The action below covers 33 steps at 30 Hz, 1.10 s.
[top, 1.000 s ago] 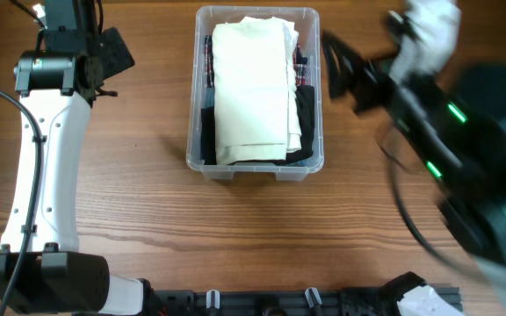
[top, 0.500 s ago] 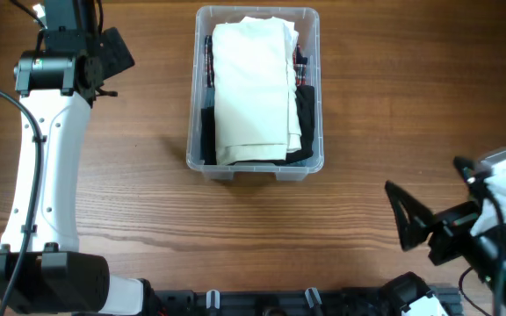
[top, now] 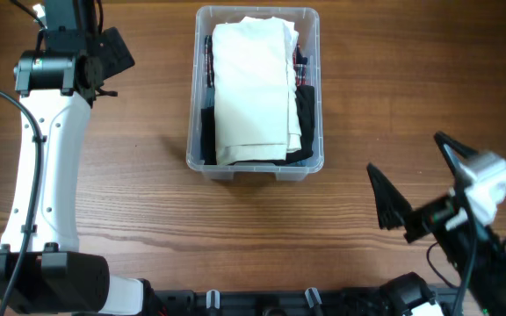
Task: Pack container
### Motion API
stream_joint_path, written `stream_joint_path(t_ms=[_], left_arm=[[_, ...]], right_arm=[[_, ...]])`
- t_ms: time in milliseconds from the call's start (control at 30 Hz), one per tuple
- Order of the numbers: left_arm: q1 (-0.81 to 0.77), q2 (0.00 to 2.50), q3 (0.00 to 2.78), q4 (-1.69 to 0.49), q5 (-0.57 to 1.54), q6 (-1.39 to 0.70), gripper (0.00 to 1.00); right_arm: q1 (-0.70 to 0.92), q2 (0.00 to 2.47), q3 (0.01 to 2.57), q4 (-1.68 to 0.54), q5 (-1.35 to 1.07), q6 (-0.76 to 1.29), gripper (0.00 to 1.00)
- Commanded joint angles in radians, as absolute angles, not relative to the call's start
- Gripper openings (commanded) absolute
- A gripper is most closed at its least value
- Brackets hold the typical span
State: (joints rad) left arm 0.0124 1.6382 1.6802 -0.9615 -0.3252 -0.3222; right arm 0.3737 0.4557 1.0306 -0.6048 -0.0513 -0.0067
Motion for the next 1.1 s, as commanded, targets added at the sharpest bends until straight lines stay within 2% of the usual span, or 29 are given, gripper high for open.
stream_joint_path(t_ms=[0, 133, 333, 433, 833, 1067], left_arm=[[0.015, 1.638, 1.679, -0.959, -0.338, -0.318, 1.00], [0.015, 1.638, 1.679, -0.959, -0.338, -0.318, 1.00], [0.015, 1.638, 1.679, -0.959, -0.338, -0.318, 1.00], [0.015, 1.638, 1.679, -0.959, -0.338, -0.318, 1.00], [0.015, 1.638, 1.679, -0.959, -0.338, -0.318, 1.00], [0.015, 1.638, 1.679, -0.959, -0.338, -0.318, 1.00]], right_arm=[[0.314, 0.295, 0.805, -0.416, -0.133, 0.011, 1.00], [0.245, 0.150, 0.516, -0.148, -0.133, 0.064, 1.00], [0.189, 0.122, 0.197, 0.206, -0.128, 0.189, 1.00], [0.181, 0.107, 0.117, 0.295, -0.128, 0.189, 1.00], [0.131, 0.004, 0.023, 0.230, -0.099, 0.186, 1.00], [0.130, 0.003, 0.005, 0.075, -0.106, 0.130, 1.00]])
